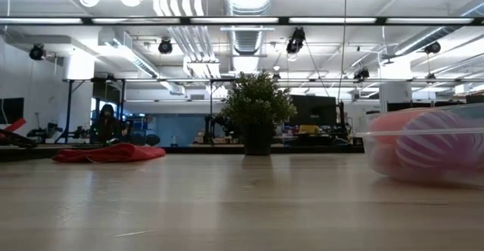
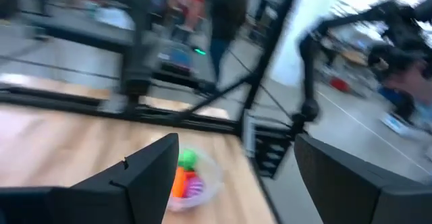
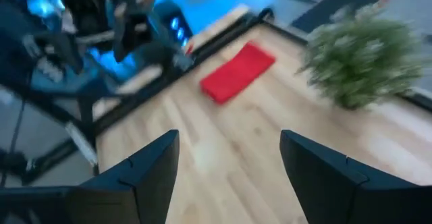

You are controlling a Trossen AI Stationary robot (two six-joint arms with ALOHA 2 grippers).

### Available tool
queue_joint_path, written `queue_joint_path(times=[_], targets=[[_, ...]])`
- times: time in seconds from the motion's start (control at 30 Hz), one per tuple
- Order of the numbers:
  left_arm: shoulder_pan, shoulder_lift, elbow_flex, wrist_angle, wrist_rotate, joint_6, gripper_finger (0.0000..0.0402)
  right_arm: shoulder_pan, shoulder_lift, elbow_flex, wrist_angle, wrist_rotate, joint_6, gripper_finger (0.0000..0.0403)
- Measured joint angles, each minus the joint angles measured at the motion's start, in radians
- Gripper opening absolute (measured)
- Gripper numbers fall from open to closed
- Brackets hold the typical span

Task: Pick and placing Produce into tupperware
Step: Return to Home Position

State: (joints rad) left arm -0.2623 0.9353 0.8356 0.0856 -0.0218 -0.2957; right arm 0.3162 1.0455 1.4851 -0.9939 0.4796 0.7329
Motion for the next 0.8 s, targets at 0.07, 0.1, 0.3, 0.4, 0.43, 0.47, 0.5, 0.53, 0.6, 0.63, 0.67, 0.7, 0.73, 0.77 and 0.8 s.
queue_joint_path(times=[0.07,0.1,0.3,0.4,0.43,0.47,0.5,0.53,0.6,0.63,0.67,0.7,0.73,0.77,0.8], targets=[[0.01,-0.099,-0.078,0.009,-0.052,-0.012,0.028,0.008,-0.079,-0.056,0.023,0.03,-0.01,0.0249],[0.013,-0.149,-0.109,0.011,-0.068,-0.012,0.028,0.008,-0.121,-0.086,0.044,0.031,-0.029,0.0249],[0.027,-0.416,-0.253,0.01,-0.174,0.036,0.028,0.009,-0.344,-0.319,0.432,0.015,-0.286,0.0249],[0.027,-0.49,-0.321,0.008,-0.238,0.048,0.028,0.009,-0.435,-0.458,0.614,0.015,-0.435,0.0249],[0.027,-0.523,-0.342,0.007,-0.253,0.049,0.028,0.009,-0.464,-0.503,0.655,0.011,-0.462,0.0249],[0.027,-0.561,-0.36,0.003,-0.266,0.05,0.028,0.01,-0.495,-0.544,0.666,0.011,-0.469,0.0249],[0.027,-0.593,-0.379,-0.007,-0.278,0.047,0.028,0.007,-0.526,-0.586,0.664,0.011,-0.463,0.0249],[0.027,-0.624,-0.403,-0.008,-0.286,0.04,0.028,0.006,-0.557,-0.627,0.663,0.015,-0.447,0.0249],[0.027,-0.678,-0.445,-0.012,-0.306,0.021,0.028,0.006,-0.617,-0.708,0.687,0.019,-0.432,0.0249],[0.027,-0.705,-0.466,-0.018,-0.307,0.013,0.028,0.006,-0.644,-0.745,0.714,0.016,-0.43,0.0249],[0.027,-0.732,-0.484,-0.017,-0.307,0.008,0.028,0.006,-0.671,-0.779,0.747,0.008,-0.432,0.0249],[0.027,-0.756,-0.501,-0.015,-0.307,0.003,0.028,0.006,-0.701,-0.81,0.771,0.001,-0.439,0.0249],[0.027,-0.782,-0.518,-0.016,-0.308,-0.005,0.028,0.007,-0.727,-0.84,0.788,-0.004,-0.445,0.0249],[0.027,-0.806,-0.535,-0.022,-0.309,-0.009,0.028,0.006,-0.751,-0.867,0.8,-0.004,-0.446,0.0249],[0.027,-0.831,-0.555,-0.025,-0.309,-0.013,0.028,0.006,-0.775,-0.893,0.797,0.0,-0.445,0.0249]])
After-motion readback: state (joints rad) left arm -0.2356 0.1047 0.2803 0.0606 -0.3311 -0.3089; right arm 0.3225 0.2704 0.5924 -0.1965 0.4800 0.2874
